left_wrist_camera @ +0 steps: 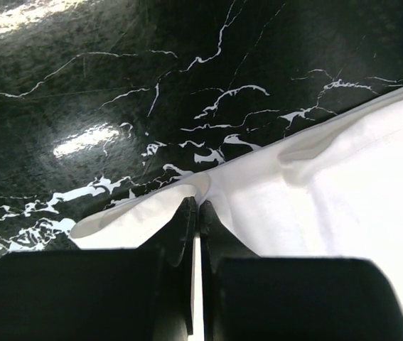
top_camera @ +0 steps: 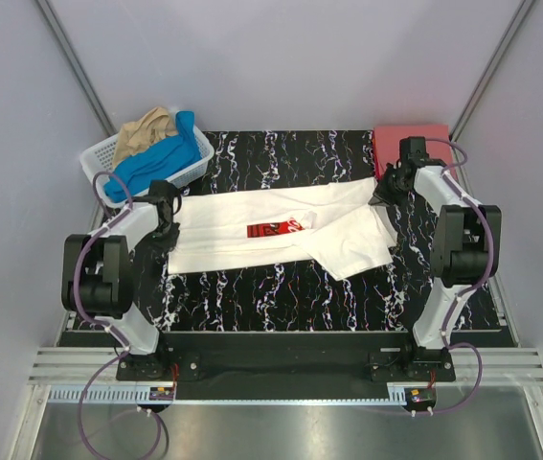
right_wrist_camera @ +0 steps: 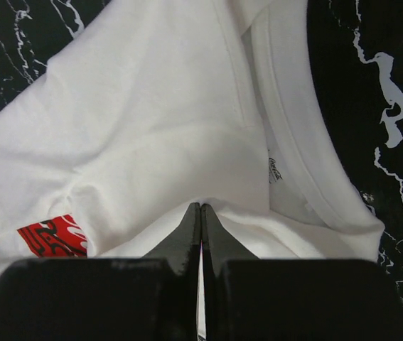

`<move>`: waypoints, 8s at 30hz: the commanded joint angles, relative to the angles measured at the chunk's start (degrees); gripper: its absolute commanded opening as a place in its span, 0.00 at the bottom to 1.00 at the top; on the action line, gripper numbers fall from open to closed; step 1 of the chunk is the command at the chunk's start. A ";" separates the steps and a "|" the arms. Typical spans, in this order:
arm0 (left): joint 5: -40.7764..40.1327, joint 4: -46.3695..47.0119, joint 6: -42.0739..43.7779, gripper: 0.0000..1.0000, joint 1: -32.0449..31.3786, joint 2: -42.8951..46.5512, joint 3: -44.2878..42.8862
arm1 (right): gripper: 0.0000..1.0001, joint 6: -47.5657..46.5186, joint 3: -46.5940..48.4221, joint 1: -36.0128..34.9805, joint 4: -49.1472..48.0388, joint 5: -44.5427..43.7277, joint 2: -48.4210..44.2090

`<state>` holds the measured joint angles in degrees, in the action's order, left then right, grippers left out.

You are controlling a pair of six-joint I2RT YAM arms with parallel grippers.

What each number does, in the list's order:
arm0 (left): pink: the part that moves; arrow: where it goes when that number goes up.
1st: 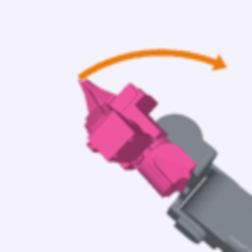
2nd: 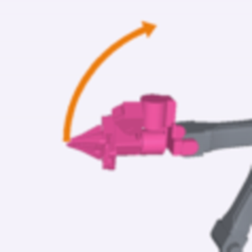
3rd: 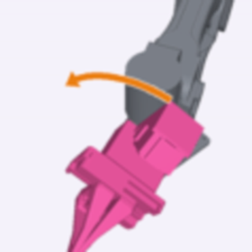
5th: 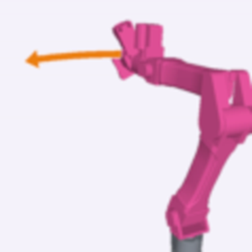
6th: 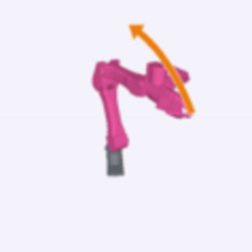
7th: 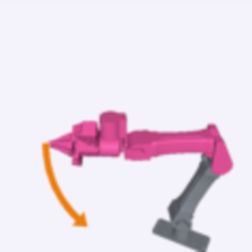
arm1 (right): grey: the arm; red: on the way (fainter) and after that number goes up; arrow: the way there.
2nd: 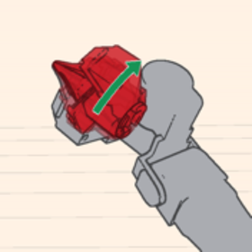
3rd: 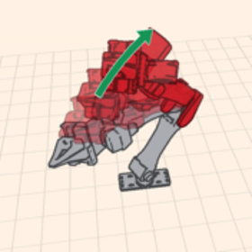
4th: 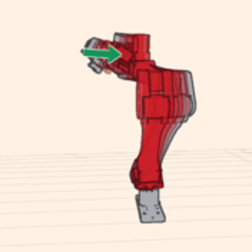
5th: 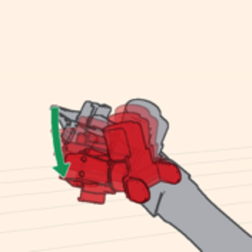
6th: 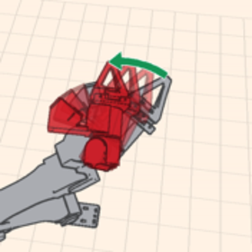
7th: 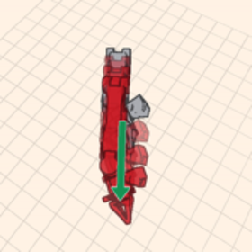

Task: Fold and stack the t-shirts
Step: Fold the tshirt

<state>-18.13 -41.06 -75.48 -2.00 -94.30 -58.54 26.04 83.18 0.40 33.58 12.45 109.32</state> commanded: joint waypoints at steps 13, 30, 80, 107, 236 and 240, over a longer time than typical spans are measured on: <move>-4.72 -1.04 0.60 0.00 0.68 -4.92 -6.32 | 0.00 -2.40 7.44 0.30 4.30 -5.24 5.20; -3.14 -1.22 0.25 0.17 0.68 -5.28 -8.25 | 0.40 8.12 5.96 0.30 9.74 -13.92 -1.37; -2.70 1.33 1.22 0.00 0.77 -3.52 -7.55 | 0.00 17.64 -20.43 0.21 -2.47 -15.18 -22.75; -3.22 -0.69 -4.32 0.00 1.47 -10.46 -11.60 | 0.00 10.53 5.94 0.39 -0.54 -11.83 -2.80; 4.68 12.41 34.07 0.73 -10.57 17.92 13.81 | 0.11 11.66 -41.07 4.78 0.68 -20.79 -29.58; 11.43 14.58 38.56 0.70 -13.46 22.22 8.64 | 0.36 12.71 -38.03 4.69 3.59 -19.57 -36.09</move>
<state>-9.39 -29.12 -41.32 -13.04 -75.77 -45.01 37.63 41.65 4.95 34.52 -5.23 77.30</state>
